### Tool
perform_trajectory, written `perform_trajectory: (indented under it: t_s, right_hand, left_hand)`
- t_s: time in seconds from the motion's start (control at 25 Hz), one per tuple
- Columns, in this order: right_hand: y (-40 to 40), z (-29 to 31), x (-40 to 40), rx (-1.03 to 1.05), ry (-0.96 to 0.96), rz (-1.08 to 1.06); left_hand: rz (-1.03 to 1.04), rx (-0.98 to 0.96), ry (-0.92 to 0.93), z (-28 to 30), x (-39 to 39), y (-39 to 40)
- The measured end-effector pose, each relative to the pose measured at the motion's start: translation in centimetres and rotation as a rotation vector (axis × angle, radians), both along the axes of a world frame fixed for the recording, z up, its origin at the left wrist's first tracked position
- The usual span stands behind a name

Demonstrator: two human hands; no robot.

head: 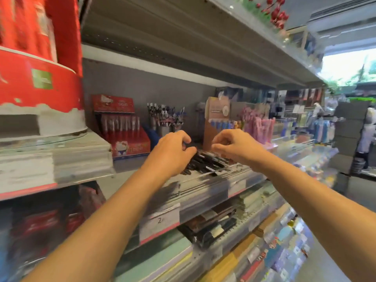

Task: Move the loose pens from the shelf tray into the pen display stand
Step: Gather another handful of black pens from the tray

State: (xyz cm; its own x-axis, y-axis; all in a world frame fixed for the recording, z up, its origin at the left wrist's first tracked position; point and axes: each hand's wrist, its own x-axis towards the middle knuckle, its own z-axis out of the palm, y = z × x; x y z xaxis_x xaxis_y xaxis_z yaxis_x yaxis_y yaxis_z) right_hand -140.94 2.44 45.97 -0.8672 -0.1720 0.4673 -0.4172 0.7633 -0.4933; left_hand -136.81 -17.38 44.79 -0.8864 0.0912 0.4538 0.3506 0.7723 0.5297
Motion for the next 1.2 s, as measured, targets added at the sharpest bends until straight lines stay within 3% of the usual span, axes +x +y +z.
perform_trajectory:
  t_s: [0.28,0.36,0.52,0.64,1.0,1.2]
  right_hand:
    - [-5.1,-0.1,-13.1,0.256,-0.243,0.258]
    - [-6.6,0.2,-14.4,0.342,-0.286,0.272]
    - [-7.7,0.1,-15.7,0.629,-0.284,0.248]
    - [-7.6,-1.0,-16.9,0.635,-0.283,0.255]
    - [-6.8,-1.9,-17.4,0.629,-0.248,0.293]
    - [-6.4,-1.7,-16.9,0.582,-0.334,0.298]
  left_hand:
    - [0.431,0.016,-0.425,-0.1,-7.2,-0.2]
    - [0.519,0.092,-0.525,-0.2,-8.9,0.1]
    - [0.645,0.001,-0.729,-0.3,-11.9,0.9]
    - [0.686,0.029,-0.828,-1.0,-14.1,0.6]
    - [0.661,0.127,-0.798,-1.5,-15.8,-0.1]
    - [0.628,0.139,-0.758,-1.7,-15.3,-0.2]
